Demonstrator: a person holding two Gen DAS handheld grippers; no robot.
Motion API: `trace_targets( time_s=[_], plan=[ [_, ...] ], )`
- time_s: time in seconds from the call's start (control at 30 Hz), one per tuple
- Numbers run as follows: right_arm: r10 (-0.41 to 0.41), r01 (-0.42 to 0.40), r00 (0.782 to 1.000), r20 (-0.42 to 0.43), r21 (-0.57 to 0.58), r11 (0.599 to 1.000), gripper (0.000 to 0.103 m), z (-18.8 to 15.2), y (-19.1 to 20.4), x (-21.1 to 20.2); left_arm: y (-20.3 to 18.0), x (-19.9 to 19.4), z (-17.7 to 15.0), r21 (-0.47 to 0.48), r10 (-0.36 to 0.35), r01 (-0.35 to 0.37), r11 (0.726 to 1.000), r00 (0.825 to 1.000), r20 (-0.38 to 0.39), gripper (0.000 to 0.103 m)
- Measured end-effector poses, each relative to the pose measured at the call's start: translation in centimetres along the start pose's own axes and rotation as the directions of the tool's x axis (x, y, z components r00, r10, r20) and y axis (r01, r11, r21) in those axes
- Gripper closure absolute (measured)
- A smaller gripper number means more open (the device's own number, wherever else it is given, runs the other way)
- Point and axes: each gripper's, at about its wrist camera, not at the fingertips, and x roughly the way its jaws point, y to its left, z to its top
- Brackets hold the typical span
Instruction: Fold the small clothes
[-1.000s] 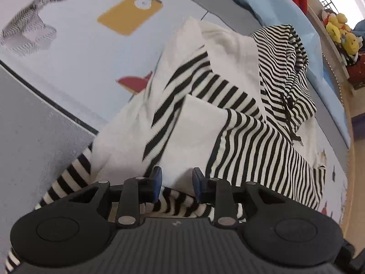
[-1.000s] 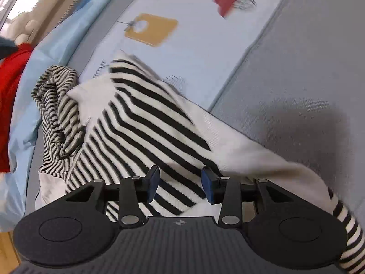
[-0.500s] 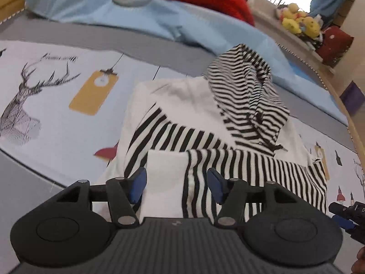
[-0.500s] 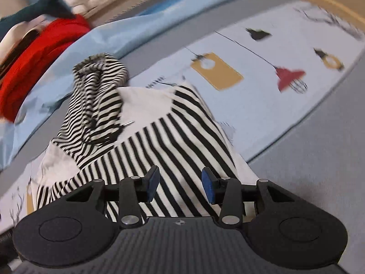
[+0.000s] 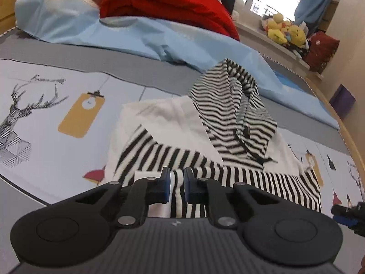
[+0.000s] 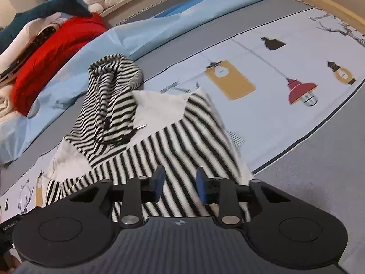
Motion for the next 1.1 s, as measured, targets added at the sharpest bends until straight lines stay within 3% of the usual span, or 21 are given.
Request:
trace_targets(
  time_s=[0.17, 0.23, 0.4, 0.63, 0.77, 0.83, 0.87, 0.97, 1.1],
  plan=[
    [-0.006, 0.004, 1.0, 0.028, 0.06, 0.998, 0.085, 0.8, -1.3, -0.6, 0.0, -0.4, 0.4, 0.015, -0.002, 0.002, 1.0, 1.0, 0.009, 0.09],
    [0.0, -0.004, 0.999, 0.047, 0.09, 0.996, 0.096, 1.1, -1.8, -0.9, -0.1, 0.0, 1.0, 0.03, -0.003, 0.003, 1.0, 1.0, 0.009, 0.09],
    [-0.025, -0.007, 0.991, 0.13, 0.239, 0.971, 0.1, 2.1, -4.4, -2.2, -0.6, 2.7, 5.1, 0.02, -0.036, 0.036, 0.999, 0.999, 0.015, 0.09],
    [-0.05, 0.011, 0.993, 0.111, 0.328, 0.944, 0.1, 2.4, -6.7, -2.3, -5.1, 10.8, 13.3, 0.119, -0.106, 0.1, 0.988, 0.994, 0.039, 0.09],
    [-0.048, 0.015, 0.994, 0.096, 0.321, 0.947, 0.1, 2.2, -6.5, -2.1, -7.8, 17.2, 17.3, 0.099, -0.15, 0.147, 0.984, 0.989, 0.019, 0.089],
    [-0.042, 0.013, 0.995, 0.087, 0.31, 0.951, 0.1, 2.0, -6.3, -1.9, -9.5, 20.5, 19.4, 0.104, -0.149, 0.146, 0.984, 0.989, 0.023, 0.086],
    [-0.039, 0.013, 0.996, 0.082, 0.306, 0.952, 0.1, 2.0, -6.3, -1.9, -10.3, 22.0, 20.2, 0.117, -0.144, 0.141, 0.983, 0.989, 0.019, 0.077],
    [-0.043, 0.021, 0.997, 0.064, 0.306, 0.952, 0.099, 1.7, -6.3, -1.6, -12.6, 26.3, 22.3, 0.139, -0.09, 0.085, 0.987, 0.995, 0.036, 0.037],
    [-0.045, 0.033, 0.998, 0.034, 0.305, 0.952, 0.099, 1.2, -6.3, -0.9, -14.4, 30.2, 23.5, 0.132, -0.043, 0.034, 0.991, 0.997, 0.065, 0.033]
  ],
)
